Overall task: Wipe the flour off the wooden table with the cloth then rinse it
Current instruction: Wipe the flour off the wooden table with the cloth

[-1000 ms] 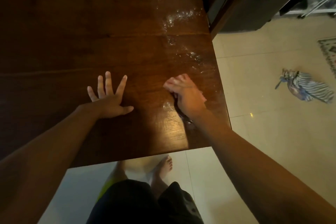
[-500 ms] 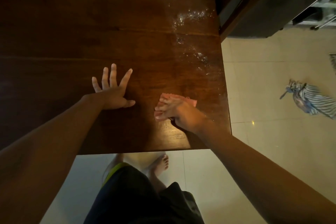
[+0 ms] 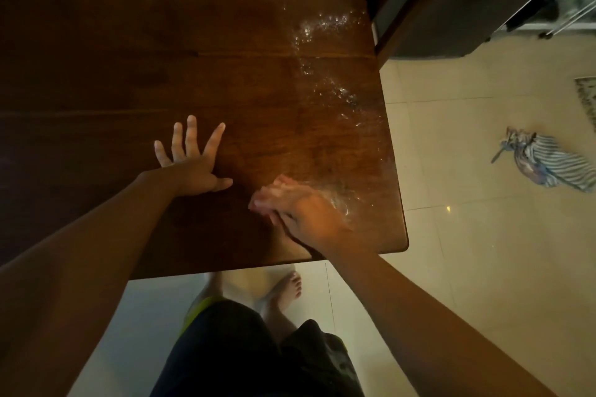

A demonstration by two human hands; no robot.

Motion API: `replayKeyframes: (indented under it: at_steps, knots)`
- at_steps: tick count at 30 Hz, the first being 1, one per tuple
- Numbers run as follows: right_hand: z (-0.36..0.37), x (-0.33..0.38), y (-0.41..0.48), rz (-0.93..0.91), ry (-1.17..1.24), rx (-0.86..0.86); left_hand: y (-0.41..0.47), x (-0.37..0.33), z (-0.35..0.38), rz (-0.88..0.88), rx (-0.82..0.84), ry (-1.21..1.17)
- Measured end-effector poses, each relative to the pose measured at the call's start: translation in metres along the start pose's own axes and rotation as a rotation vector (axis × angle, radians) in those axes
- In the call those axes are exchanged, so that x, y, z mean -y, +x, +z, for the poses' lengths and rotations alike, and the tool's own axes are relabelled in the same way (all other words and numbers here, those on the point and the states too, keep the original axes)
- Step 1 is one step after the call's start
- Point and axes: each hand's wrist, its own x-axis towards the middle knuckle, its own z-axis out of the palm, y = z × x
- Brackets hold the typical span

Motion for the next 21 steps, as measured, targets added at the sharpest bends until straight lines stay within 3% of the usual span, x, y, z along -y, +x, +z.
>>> replayKeyframes:
  at_steps: [3,9,13,15,19,21]
  knots:
    - [0.014,0.025,0.002,0.204,-0.055,-0.188,-0.001,-0.001,0.002,-0.007,0.000,0.002]
    - [0.020,0.035,-0.067,0.125,-0.046,-0.239,-0.005,-0.001,-0.002,0.029,0.012,0.017]
    - [0.004,0.014,-0.069,0.549,-0.131,-0.490,-0.003,-0.002,-0.003,0.030,0.018,0.040]
    - [0.018,0.033,-0.054,0.676,-0.176,-0.533,-0.003,-0.001,-0.003,0.026,0.022,0.052]
    - [0.033,0.066,-0.065,0.321,-0.142,-0.299,-0.004,0.002,-0.002,0.062,0.031,0.057]
    - [0.021,0.051,-0.078,0.270,-0.154,-0.295,-0.004,0.003,-0.001,0.075,0.036,0.057]
